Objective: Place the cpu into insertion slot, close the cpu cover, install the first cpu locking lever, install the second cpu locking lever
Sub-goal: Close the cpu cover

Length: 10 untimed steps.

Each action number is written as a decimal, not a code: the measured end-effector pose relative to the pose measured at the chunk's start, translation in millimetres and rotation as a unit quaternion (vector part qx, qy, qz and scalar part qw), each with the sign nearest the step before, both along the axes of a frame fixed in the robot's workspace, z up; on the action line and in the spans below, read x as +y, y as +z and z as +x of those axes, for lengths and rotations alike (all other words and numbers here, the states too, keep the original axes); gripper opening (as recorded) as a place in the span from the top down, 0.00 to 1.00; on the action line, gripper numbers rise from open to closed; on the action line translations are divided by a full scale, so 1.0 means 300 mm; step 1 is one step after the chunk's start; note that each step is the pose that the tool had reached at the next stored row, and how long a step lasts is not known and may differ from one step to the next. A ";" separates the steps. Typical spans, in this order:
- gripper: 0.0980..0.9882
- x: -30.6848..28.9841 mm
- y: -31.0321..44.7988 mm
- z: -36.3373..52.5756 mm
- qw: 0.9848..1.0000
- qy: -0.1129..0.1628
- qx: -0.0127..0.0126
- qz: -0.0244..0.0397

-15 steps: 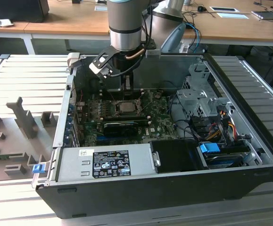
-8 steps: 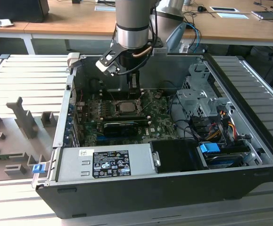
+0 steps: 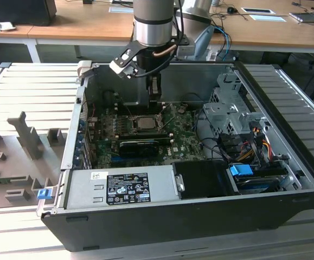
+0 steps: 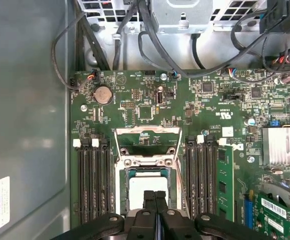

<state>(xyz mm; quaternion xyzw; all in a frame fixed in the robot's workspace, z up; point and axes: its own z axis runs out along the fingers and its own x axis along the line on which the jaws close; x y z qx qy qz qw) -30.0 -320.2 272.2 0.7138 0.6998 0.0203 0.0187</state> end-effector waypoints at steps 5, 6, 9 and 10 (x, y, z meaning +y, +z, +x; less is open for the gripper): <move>0.99 0.001 0.026 0.000 1.000 0.000 0.000 0.000; 0.99 0.002 0.030 0.000 1.000 0.000 0.000 -0.001; 0.99 0.003 0.034 0.009 1.000 0.000 0.000 -0.001; 0.99 0.003 0.035 0.014 1.000 0.000 0.000 -0.001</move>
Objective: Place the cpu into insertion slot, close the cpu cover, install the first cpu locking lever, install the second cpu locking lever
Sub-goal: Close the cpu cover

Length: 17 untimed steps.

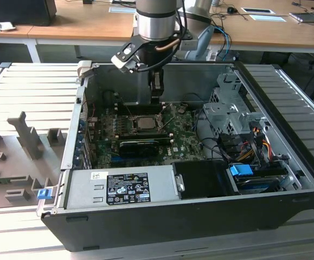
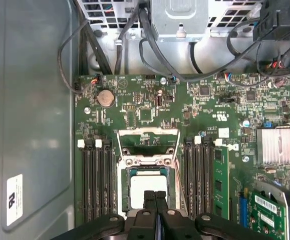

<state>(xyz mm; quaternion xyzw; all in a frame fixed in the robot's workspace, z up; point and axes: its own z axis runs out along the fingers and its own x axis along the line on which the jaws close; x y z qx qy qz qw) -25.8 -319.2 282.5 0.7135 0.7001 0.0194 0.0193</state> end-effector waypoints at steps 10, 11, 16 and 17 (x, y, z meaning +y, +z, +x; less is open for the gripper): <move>0.99 0.001 0.006 0.083 1.000 0.001 0.006 0.000; 0.99 0.003 0.006 0.092 1.000 0.001 0.006 0.000; 0.99 0.007 0.006 0.130 1.000 0.001 0.008 0.000; 0.99 0.008 0.005 0.137 1.000 0.001 0.008 0.000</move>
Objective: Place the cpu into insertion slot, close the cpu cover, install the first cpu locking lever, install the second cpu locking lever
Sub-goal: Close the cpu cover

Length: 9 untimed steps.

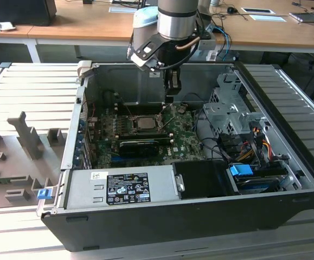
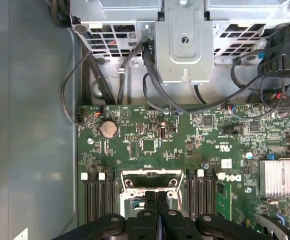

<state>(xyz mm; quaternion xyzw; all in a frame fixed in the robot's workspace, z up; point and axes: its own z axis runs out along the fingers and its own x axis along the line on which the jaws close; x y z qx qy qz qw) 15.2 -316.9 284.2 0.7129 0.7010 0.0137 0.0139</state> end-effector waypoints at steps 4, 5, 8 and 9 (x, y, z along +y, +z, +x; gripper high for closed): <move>0.99 0.001 -0.002 0.021 1.000 0.000 0.000 0.000; 0.99 0.001 -0.002 0.024 1.000 0.000 0.000 0.000; 0.99 0.002 -0.005 0.044 1.000 0.000 0.000 0.000; 0.99 0.002 -0.005 0.049 1.000 0.000 0.000 0.000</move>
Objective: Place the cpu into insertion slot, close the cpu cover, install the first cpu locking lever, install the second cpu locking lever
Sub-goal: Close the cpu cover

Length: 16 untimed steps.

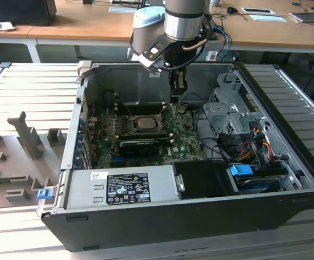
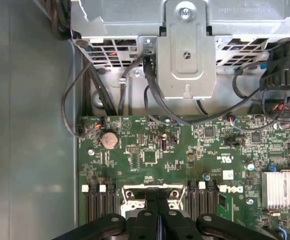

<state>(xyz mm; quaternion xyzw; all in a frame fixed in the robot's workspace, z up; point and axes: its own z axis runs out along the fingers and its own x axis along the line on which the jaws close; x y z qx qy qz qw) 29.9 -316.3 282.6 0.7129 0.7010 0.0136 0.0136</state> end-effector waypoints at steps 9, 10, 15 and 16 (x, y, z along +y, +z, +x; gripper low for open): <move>0.99 0.000 -0.008 0.028 1.000 0.000 0.000 -0.001; 0.99 0.000 -0.013 0.032 1.000 0.001 0.000 -0.001; 0.99 0.001 -0.034 0.040 1.000 0.005 0.000 -0.001; 0.99 0.001 -0.035 0.042 1.000 0.005 0.000 -0.001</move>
